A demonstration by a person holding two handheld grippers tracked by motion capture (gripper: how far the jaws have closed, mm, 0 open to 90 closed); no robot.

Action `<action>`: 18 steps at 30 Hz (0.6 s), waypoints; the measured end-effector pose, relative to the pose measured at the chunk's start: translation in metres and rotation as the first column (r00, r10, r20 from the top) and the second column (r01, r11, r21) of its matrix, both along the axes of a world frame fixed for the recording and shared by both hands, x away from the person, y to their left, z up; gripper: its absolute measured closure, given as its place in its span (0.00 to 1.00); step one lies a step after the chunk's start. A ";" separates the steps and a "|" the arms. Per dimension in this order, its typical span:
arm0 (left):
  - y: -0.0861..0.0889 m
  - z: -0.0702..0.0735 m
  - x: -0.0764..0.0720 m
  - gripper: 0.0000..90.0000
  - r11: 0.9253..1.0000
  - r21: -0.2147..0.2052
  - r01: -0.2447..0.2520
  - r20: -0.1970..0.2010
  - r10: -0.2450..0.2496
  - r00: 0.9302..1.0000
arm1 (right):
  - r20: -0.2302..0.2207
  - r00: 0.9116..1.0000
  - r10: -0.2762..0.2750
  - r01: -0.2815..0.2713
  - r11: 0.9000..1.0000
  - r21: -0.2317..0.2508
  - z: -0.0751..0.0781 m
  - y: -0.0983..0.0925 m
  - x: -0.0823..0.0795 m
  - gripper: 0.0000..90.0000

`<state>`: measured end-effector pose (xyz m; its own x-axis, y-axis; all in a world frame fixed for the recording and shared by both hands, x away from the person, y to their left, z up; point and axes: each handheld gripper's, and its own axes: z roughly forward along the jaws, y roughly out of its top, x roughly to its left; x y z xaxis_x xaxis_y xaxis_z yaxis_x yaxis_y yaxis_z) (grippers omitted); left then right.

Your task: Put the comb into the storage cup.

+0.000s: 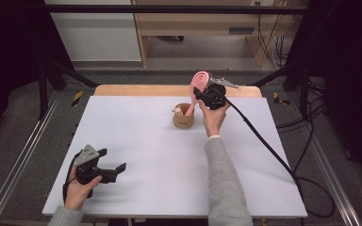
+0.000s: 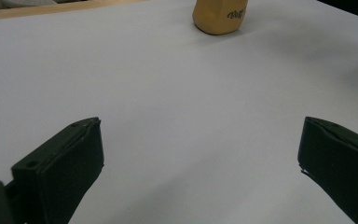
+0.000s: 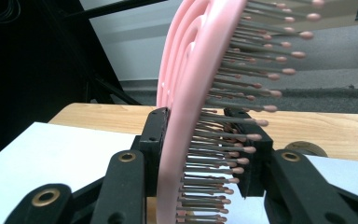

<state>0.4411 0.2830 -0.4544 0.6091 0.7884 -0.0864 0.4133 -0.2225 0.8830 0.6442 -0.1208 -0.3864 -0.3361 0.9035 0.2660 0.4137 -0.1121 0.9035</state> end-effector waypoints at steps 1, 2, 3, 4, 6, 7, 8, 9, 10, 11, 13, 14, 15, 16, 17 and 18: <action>0.000 0.000 0.000 0.00 1.000 0.001 -0.001 -0.001 0.001 1.000 | -0.003 1.000 0.001 -0.001 1.000 0.001 0.000 -0.001 0.000 0.68; 0.000 0.000 0.000 0.00 1.000 0.001 0.000 -0.002 0.000 1.000 | -0.005 1.000 0.000 0.000 1.000 -0.002 0.000 -0.002 0.000 0.68; 0.000 0.000 0.000 0.00 1.000 0.001 0.000 -0.002 0.000 1.000 | -0.005 1.000 0.000 0.000 1.000 -0.006 0.000 -0.003 0.000 0.67; 0.000 0.000 0.000 0.00 1.000 0.001 -0.001 -0.001 0.001 1.000 | -0.008 1.000 0.002 -0.002 1.000 -0.004 0.000 -0.003 0.000 0.67; 0.000 0.000 0.000 0.00 1.000 0.000 0.000 0.000 0.000 1.000 | -0.008 1.000 0.000 0.000 1.000 -0.009 -0.001 -0.004 -0.001 0.66; 0.000 0.000 0.000 0.00 1.000 0.000 -0.001 -0.001 0.001 1.000 | -0.007 1.000 -0.001 0.001 1.000 -0.011 -0.001 -0.004 -0.001 0.66; 0.000 0.000 0.000 0.00 1.000 0.001 -0.002 -0.001 0.002 1.000 | -0.004 1.000 -0.001 0.001 1.000 -0.017 -0.001 -0.004 -0.001 0.65; 0.000 0.000 0.000 0.00 1.000 0.000 -0.001 -0.001 0.001 1.000 | 0.001 1.000 -0.002 0.002 1.000 -0.024 -0.001 -0.004 0.000 0.64; 0.000 0.000 0.000 0.00 1.000 0.002 0.000 -0.001 0.000 1.000 | 0.003 1.000 -0.002 0.002 1.000 -0.030 -0.001 -0.005 0.000 0.64; 0.000 0.000 0.000 0.00 1.000 0.002 -0.001 -0.002 0.001 1.000 | 0.003 1.000 -0.004 0.004 0.999 -0.036 -0.001 -0.005 0.000 0.63; 0.000 0.000 0.000 0.00 1.000 0.001 0.001 -0.002 -0.001 1.000 | 0.005 1.000 -0.001 0.002 0.999 -0.049 -0.001 -0.006 -0.001 0.62; 0.000 0.000 0.000 0.00 1.000 0.001 0.001 -0.002 -0.001 1.000 | 0.010 1.000 -0.001 0.002 0.998 -0.057 0.000 -0.006 -0.001 0.60; 0.000 0.000 0.000 0.00 1.000 0.001 0.001 -0.003 -0.001 1.000 | 0.014 1.000 -0.002 0.003 0.998 -0.062 0.000 -0.006 -0.001 0.59; 0.000 0.000 0.000 0.00 1.000 0.002 0.001 -0.003 -0.001 1.000 | 0.016 1.000 -0.002 0.003 0.998 -0.068 0.001 -0.007 -0.002 0.57; 0.000 0.000 0.000 0.00 1.000 0.002 0.002 -0.003 -0.002 1.000 | 0.017 1.000 -0.003 0.005 0.997 -0.074 0.001 -0.007 -0.002 0.54; 0.000 0.000 0.000 0.00 1.000 0.003 0.002 -0.003 -0.002 1.000 | 0.018 1.000 -0.003 0.004 0.997 -0.082 0.002 -0.007 -0.003 0.51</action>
